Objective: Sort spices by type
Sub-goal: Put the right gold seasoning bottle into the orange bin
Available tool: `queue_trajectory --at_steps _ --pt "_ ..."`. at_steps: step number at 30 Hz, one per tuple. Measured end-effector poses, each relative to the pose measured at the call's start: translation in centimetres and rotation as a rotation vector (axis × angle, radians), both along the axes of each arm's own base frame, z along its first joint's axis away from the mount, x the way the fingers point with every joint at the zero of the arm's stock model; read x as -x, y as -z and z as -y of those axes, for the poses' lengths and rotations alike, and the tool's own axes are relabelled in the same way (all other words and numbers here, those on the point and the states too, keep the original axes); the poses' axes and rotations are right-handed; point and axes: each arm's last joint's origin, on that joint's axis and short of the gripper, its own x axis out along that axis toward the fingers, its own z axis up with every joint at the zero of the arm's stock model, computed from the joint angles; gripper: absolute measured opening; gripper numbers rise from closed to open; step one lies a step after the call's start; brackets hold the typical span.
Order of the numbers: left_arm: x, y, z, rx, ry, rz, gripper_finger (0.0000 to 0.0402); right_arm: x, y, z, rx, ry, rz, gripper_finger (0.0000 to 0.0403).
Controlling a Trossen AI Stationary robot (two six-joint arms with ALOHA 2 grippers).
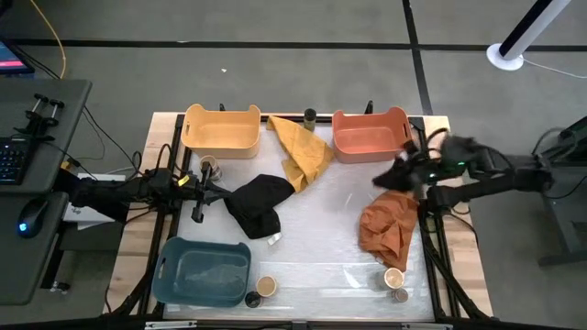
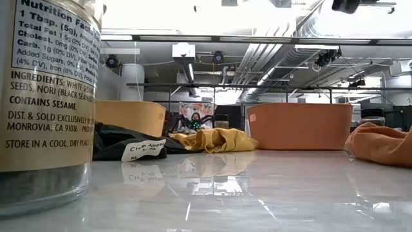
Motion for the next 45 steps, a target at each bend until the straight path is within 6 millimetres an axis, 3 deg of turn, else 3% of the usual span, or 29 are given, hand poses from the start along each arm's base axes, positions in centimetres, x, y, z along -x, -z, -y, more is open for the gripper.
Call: queue_trajectory --at_steps 8,13,16,22,29,45 --pt "0.0 0.0 0.0 0.000 0.000 0.000 0.0001 -5.5 0.2 -5.6 -0.127 -0.205 -0.712 0.0245" --pt "0.0 0.0 0.0 0.000 0.000 0.000 0.0001 -6.5 2.4 -9.7 -0.108 -0.267 -1.163 0.0279" --pt "0.0 0.0 0.0 0.000 0.000 0.000 0.0001 -6.5 3.7 -12.0 -0.077 -0.298 -1.319 0.0284" --pt "0.0 0.0 0.0 0.000 0.000 0.000 0.0001 -6.4 6.0 -15.1 -0.031 -0.287 -1.442 0.0284" --pt "0.0 0.0 0.0 0.000 0.000 0.000 0.0001 -6.5 7.2 -16.6 -0.018 -0.197 -1.476 0.0284" --pt "0.0 0.0 0.0 0.000 0.000 0.000 0.0001 -6.9 7.4 -17.2 0.036 -0.162 -1.369 0.0285"
